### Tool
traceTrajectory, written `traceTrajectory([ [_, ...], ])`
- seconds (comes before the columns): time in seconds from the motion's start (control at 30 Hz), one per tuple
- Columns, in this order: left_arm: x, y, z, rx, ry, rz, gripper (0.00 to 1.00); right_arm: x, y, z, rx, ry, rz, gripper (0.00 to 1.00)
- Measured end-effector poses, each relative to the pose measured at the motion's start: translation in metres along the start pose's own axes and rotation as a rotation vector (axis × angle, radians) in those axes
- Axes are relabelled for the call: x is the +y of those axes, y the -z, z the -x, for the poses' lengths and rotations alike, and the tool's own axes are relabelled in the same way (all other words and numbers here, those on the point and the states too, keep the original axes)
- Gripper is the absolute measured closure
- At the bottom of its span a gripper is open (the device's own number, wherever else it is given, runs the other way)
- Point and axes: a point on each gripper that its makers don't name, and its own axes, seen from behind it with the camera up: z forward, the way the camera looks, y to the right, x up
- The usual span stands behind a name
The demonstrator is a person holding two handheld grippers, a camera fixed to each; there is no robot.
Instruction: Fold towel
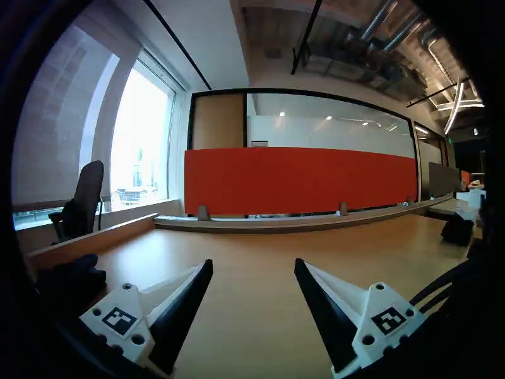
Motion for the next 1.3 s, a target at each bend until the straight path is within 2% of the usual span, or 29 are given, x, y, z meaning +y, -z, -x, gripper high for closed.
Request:
traceTrajectory([
  [0.2, 0.0, 0.0, 0.0, 0.0, 0.0, 0.0, 0.04, 0.0, 0.0, 0.011, -0.003, 0.021, -0.007, 0.0],
  [0.5, 0.0, -0.001, 0.0, 0.0, 0.0, 0.0, 0.04, 0.004, -0.003, 0.03, -0.017, -0.001, -0.005, 0.0],
  [0.8, 0.0, 0.0, 0.0, 0.0, 0.0, 0.0, 0.04, 0.003, 0.0, 0.031, -0.018, -0.016, -0.009, 0.0],
  [1.3, 0.0, -0.001, 0.0, 0.0, 0.0, 0.0, 0.04, -0.004, 0.003, 0.038, -0.018, 0.018, -0.013, 0.0],
])
